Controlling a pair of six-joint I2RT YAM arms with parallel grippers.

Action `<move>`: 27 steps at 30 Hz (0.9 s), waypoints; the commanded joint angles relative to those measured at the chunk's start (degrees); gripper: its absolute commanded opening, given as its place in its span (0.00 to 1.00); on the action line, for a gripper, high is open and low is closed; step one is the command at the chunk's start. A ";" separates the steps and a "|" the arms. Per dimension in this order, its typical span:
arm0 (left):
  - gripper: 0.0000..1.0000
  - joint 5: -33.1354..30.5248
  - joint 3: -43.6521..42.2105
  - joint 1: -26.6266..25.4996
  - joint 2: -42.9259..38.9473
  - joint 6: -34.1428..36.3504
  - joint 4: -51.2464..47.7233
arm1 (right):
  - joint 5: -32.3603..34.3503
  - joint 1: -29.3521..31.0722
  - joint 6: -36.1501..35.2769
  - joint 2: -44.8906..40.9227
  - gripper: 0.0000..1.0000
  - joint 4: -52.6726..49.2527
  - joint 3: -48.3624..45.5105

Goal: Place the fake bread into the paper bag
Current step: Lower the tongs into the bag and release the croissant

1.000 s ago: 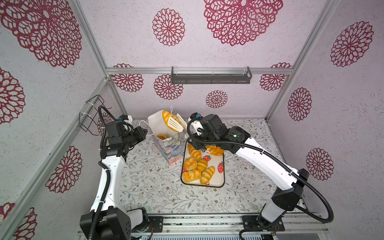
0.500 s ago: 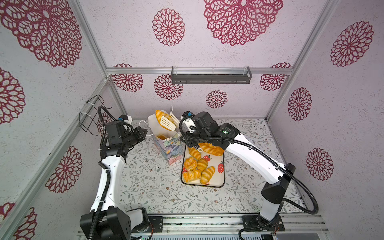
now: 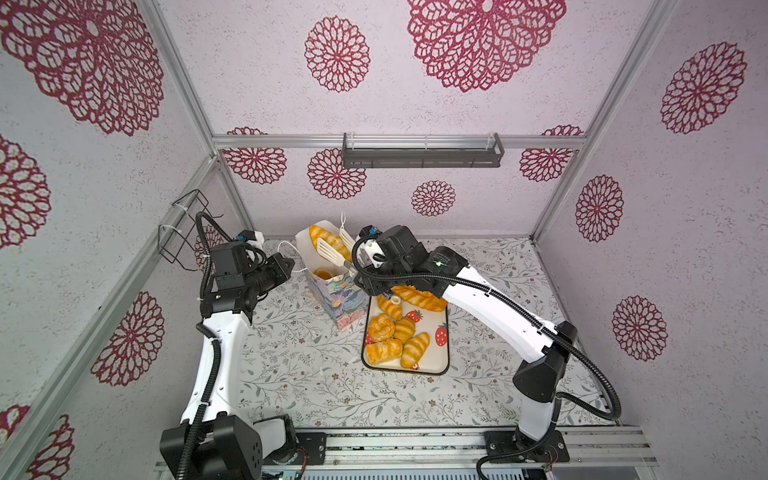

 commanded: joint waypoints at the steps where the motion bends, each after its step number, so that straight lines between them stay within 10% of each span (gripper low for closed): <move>1: 0.00 0.06 -0.60 0.51 -1.51 -0.19 0.76 | -0.51 0.28 -0.84 -1.44 0.52 2.50 3.03; 27: 0.00 -0.22 -0.76 1.04 -1.45 -0.64 0.85 | 6.61 -1.45 -0.69 -13.50 0.55 2.50 -8.54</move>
